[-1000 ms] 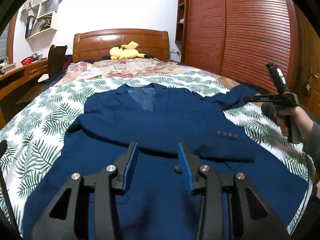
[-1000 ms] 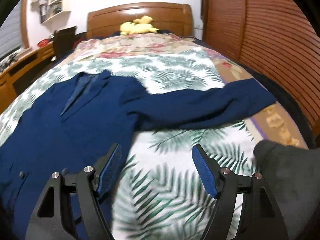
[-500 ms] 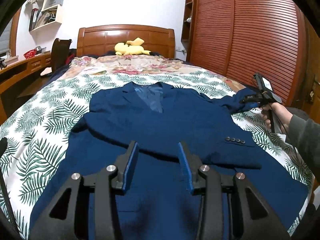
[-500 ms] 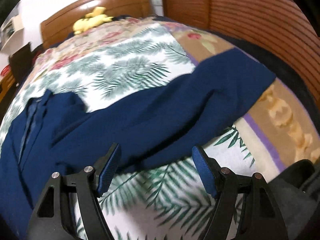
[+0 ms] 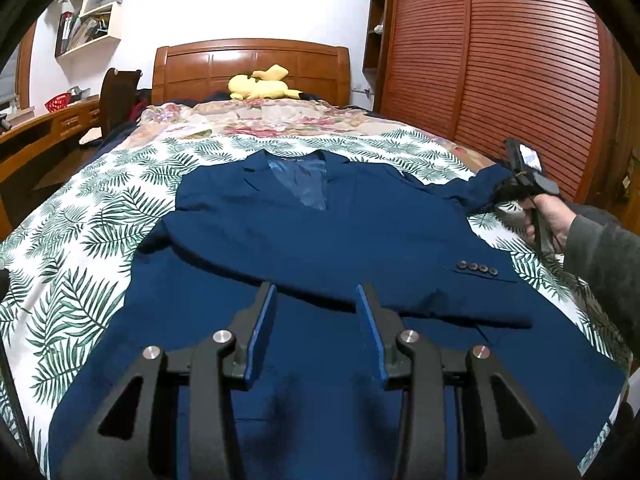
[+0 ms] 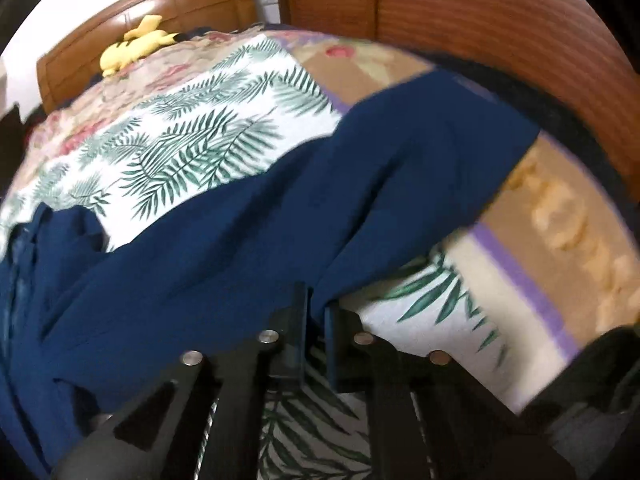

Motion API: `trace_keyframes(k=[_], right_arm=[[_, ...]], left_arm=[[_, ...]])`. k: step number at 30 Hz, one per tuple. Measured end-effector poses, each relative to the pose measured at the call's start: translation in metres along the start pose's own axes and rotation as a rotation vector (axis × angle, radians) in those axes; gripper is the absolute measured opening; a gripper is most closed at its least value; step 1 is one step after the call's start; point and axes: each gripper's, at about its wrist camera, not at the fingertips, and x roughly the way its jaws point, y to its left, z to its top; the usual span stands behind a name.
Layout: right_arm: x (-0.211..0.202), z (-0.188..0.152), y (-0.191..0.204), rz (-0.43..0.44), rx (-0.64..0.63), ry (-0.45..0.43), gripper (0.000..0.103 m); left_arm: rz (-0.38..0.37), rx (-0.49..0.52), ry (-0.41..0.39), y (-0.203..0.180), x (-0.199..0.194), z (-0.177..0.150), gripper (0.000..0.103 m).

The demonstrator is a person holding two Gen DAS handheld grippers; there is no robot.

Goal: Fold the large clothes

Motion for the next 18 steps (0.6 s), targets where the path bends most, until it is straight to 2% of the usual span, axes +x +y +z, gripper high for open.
trace_keyframes(k=[4, 7, 10, 13, 18], right_arm=[[-0.040, 0.013, 0.024, -0.011, -0.084, -0.134, 0.001], [-0.074, 0.021, 0.043, 0.033, -0.144, -0.216, 0.001], [-0.118, 0.019, 0.066, 0.142, -0.222, -0.280, 0.001], [-0.164, 0.002, 0.097, 0.267, -0.328, -0.304, 0.001], [-0.200, -0.039, 0.140, 0.391, -0.472, -0.266, 0.001]], left_arm=[[0.003, 0.002, 0.001, 0.000, 0.000, 0.000, 0.039], [0.004, 0.004, 0.001, 0.000, 0.000, 0.000, 0.039], [0.004, 0.006, 0.000, 0.000, -0.001, 0.001, 0.039], [0.004, 0.007, -0.001, 0.000, -0.001, 0.000, 0.039], [0.007, 0.008, -0.005, -0.001, -0.002, 0.001, 0.039]])
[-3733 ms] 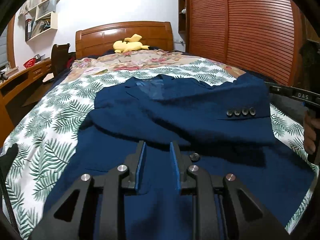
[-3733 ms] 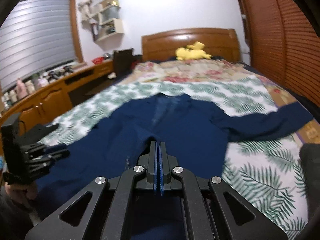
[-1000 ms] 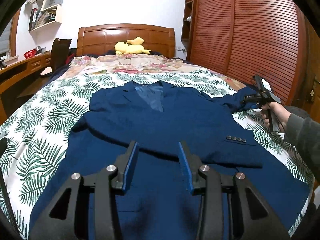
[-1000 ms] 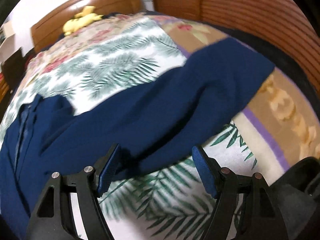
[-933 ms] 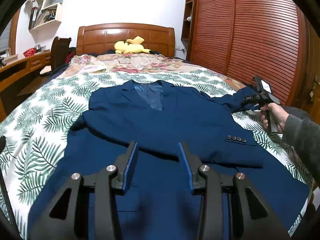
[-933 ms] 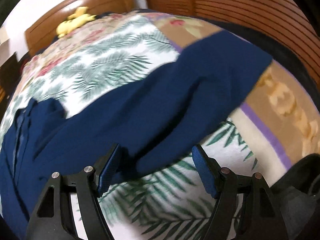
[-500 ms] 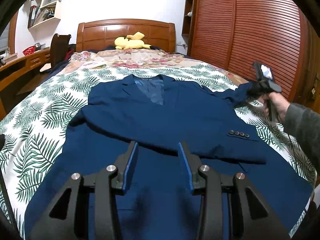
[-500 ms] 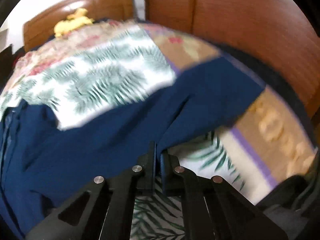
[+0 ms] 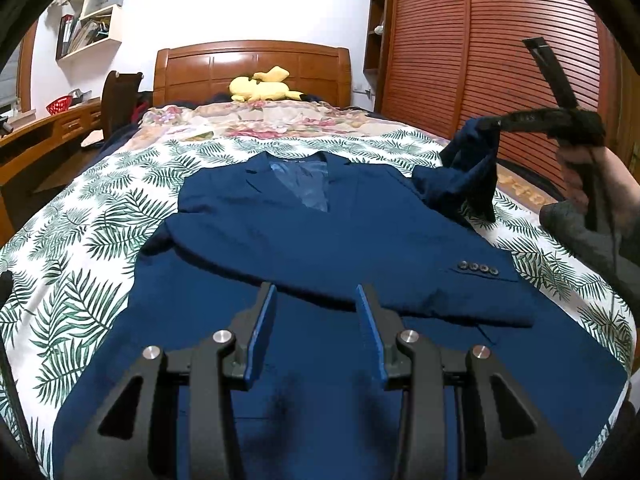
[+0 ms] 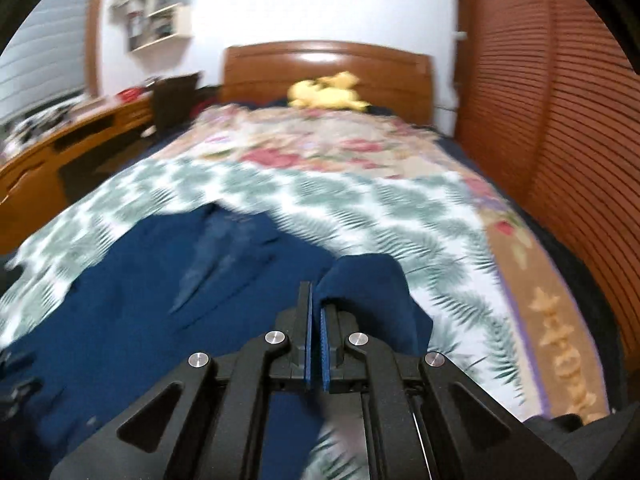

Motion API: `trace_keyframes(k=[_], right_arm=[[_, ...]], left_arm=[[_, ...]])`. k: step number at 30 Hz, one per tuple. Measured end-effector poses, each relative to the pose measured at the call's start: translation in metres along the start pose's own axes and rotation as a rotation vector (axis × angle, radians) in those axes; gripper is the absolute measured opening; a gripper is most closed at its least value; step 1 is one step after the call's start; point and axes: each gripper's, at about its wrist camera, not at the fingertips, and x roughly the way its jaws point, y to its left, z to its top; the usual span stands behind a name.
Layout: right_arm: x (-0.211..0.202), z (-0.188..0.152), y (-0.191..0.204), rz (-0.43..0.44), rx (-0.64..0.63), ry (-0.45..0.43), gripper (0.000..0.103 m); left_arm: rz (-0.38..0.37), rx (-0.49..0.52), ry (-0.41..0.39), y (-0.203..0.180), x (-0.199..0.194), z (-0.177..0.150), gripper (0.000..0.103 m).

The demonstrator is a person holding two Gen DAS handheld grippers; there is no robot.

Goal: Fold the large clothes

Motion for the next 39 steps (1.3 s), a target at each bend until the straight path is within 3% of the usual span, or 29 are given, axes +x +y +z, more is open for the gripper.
trace_keyframes(k=[6, 7, 9, 10, 11, 19, 33, 39], right_arm=[[0.003, -0.024, 0.040, 0.042, -0.080, 0.140, 0.002], [0.001, -0.026, 0.042, 0.037, -0.089, 0.154, 0.006], [-0.006, -0.026, 0.046, 0.045, -0.095, 0.169, 0.023], [-0.010, -0.026, 0.048, 0.040, -0.103, 0.173, 0.039], [-0.015, -0.026, 0.049, 0.015, -0.111, 0.174, 0.045], [-0.022, -0.020, 0.032, -0.036, -0.076, 0.114, 0.058], [0.082, -0.061, -0.077, -0.252, 0.141, 0.303, 0.059], [0.109, -0.076, -0.078, -0.206, 0.191, 0.360, 0.059]], left_arm=[[-0.019, 0.006, 0.004, 0.000, -0.004, 0.003, 0.039], [-0.017, 0.013, 0.001, -0.001, -0.005, 0.003, 0.039], [-0.016, 0.025, -0.005, -0.002, -0.009, 0.004, 0.039], [-0.016, 0.028, -0.007, -0.002, -0.010, 0.005, 0.039], [-0.016, 0.030, -0.009, -0.002, -0.012, 0.005, 0.039], [-0.017, 0.029, -0.007, 0.001, -0.015, 0.004, 0.039], [-0.017, 0.022, -0.005, 0.009, -0.023, 0.000, 0.039], [-0.022, 0.021, -0.014, 0.011, -0.027, 0.001, 0.039]])
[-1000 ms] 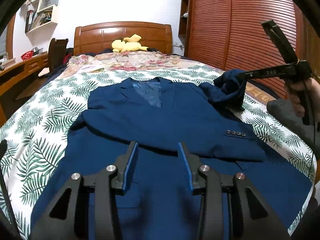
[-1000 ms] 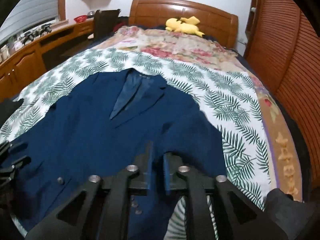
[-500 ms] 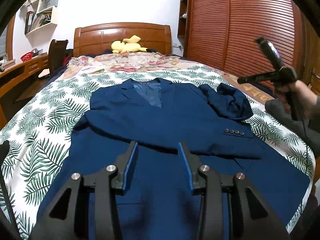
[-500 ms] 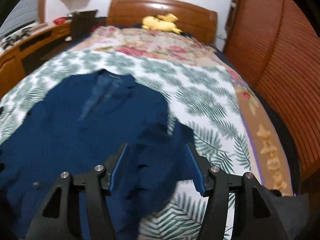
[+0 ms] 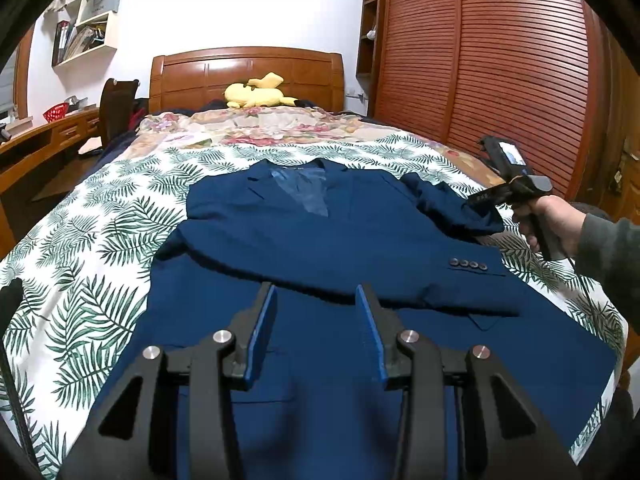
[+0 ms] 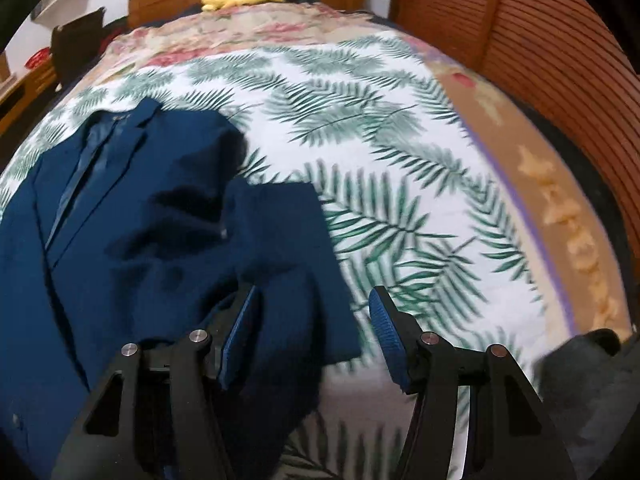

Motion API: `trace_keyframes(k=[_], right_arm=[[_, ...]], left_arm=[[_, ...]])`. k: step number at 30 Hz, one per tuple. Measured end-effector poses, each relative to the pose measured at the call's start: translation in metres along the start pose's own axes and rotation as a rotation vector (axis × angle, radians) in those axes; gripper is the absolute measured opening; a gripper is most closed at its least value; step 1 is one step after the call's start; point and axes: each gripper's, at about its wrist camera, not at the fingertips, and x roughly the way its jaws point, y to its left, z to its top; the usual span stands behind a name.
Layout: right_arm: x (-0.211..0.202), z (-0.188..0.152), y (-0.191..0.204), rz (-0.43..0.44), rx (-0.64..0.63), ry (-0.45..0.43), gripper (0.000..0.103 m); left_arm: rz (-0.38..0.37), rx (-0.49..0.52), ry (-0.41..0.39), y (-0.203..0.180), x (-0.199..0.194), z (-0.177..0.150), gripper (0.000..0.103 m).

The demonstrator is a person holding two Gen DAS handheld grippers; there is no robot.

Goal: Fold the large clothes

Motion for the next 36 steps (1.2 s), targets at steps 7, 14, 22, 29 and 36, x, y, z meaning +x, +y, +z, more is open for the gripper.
trace_keyframes(k=[7, 14, 22, 29, 36], right_arm=[[-0.015, 0.004, 0.039, 0.005, -0.145, -0.029, 0.004], [-0.127, 0.022, 0.118, 0.162, -0.288, -0.242, 0.004], [-0.177, -0.027, 0.200, 0.325, -0.399, -0.236, 0.030], [-0.168, -0.085, 0.204, 0.378, -0.374, -0.187, 0.041], [-0.134, -0.104, 0.180, 0.332, -0.309, -0.139, 0.041]], left_arm=[[0.010, 0.009, 0.019, 0.001, 0.001, -0.002, 0.039], [0.018, -0.008, -0.004, 0.010, -0.012, 0.002, 0.039], [0.032, -0.019, -0.019, 0.022, -0.025, 0.001, 0.039], [0.025, -0.004, -0.022, 0.023, -0.031, -0.001, 0.039], [0.023, -0.005, -0.007, 0.021, -0.029, -0.006, 0.039]])
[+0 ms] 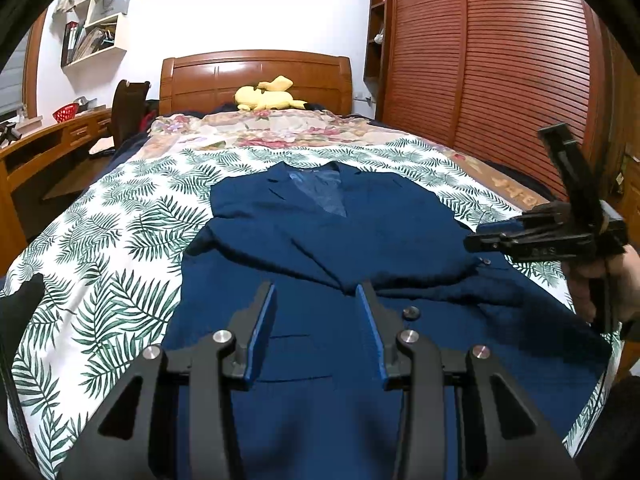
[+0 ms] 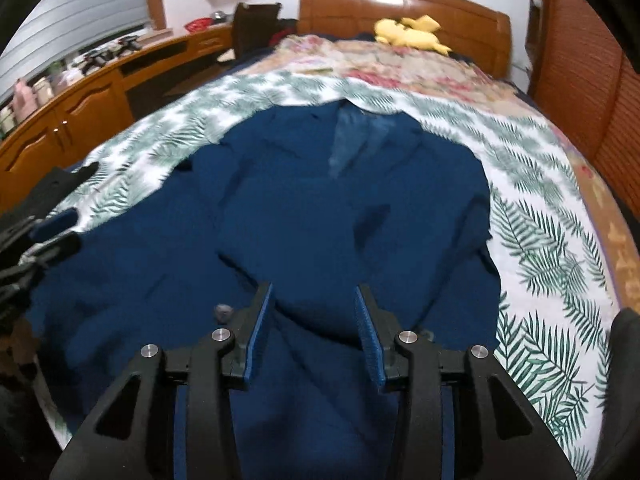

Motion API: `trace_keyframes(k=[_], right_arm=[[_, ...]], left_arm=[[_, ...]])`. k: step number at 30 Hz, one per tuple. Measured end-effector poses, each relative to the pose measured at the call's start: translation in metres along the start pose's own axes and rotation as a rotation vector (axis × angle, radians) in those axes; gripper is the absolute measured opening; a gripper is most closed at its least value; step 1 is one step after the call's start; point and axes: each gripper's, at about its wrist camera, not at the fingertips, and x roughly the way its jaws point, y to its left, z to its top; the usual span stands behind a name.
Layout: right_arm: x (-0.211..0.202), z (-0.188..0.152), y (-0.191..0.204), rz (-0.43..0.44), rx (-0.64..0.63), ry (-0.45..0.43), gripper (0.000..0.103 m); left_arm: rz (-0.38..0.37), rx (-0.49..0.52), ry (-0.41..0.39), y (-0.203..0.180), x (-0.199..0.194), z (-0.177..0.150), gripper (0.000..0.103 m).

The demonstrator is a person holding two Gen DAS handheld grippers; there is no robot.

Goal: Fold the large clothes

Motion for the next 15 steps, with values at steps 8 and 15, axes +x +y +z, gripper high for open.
trace_keyframes(k=[8, 15], right_arm=[[0.041, 0.019, -0.042, -0.048, 0.076, 0.037, 0.052], [0.078, 0.053, -0.047, 0.006, 0.143, 0.081, 0.052]], left_arm=[[0.003, 0.018, 0.010, -0.003, 0.001, -0.003, 0.039], [0.002, 0.023, 0.001, -0.002, -0.003, 0.000, 0.039]])
